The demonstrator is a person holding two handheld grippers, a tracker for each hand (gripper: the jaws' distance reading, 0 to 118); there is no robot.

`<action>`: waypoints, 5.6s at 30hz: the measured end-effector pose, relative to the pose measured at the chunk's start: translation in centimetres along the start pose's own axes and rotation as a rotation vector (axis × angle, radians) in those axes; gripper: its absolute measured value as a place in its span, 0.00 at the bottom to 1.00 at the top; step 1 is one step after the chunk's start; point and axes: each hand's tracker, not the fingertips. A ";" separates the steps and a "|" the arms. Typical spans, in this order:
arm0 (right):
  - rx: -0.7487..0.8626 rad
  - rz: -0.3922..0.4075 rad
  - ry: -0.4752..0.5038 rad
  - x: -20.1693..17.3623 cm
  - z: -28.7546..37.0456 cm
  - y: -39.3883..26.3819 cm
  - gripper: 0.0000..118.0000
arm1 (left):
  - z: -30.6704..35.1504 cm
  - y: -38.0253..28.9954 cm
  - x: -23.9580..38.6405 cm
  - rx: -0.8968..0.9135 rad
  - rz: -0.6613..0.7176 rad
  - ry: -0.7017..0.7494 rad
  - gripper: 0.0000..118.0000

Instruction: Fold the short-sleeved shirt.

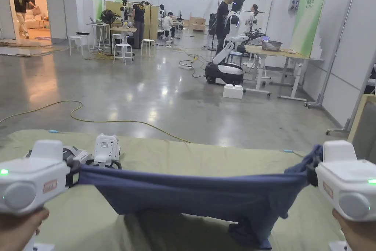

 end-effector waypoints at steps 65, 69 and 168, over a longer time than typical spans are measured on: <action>0.256 -0.189 0.068 -12.9 11.5 -12.3 0.00 | 10.5 -12.7 11.7 0.286 -0.122 0.068 0.00; 0.200 -0.170 0.102 -13.2 9.8 -13.3 0.00 | 7.3 -14.1 10.8 0.161 -0.114 0.058 0.00; 0.079 -0.094 0.069 7.8 0.6 11.6 0.01 | -0.4 16.4 2.9 0.132 -0.148 -0.031 0.00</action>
